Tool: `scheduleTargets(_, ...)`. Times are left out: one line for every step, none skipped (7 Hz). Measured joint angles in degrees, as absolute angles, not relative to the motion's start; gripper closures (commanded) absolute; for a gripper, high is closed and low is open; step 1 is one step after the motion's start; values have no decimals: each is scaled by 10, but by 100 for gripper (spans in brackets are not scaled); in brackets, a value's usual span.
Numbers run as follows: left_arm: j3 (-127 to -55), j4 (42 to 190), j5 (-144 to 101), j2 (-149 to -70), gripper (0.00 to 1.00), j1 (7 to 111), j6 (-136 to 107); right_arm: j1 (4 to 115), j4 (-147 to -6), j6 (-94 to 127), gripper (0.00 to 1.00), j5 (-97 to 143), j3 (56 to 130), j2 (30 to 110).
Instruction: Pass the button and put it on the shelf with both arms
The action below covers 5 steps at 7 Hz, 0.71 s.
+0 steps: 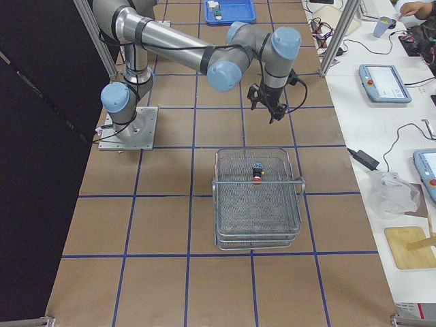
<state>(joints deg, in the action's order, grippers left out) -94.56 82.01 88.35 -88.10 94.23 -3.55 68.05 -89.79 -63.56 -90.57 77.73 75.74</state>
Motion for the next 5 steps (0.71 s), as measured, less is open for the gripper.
scheduleTargets(-946, 819, 883, -881, 0, 941, -35, 747, -878, -511, 0, -910, 778, 778)
scheduleTargets(-946, 819, 883, -881, 0, 940, -35, 814, -862, -375, 0, -906, 778, 797)
scheduleTargets(-947, 818, 882, -881, 0, 940, -34, 869, -852, -242, 0, -903, 778, 812)
scheduleTargets(-947, 818, 883, -881, 0, 940, -33, 909, -834, -89, 0, -902, 779, 834)
scheduleTargets(-946, 817, 883, -882, 0, 940, -33, 928, -818, 14, 0, -900, 784, 857)
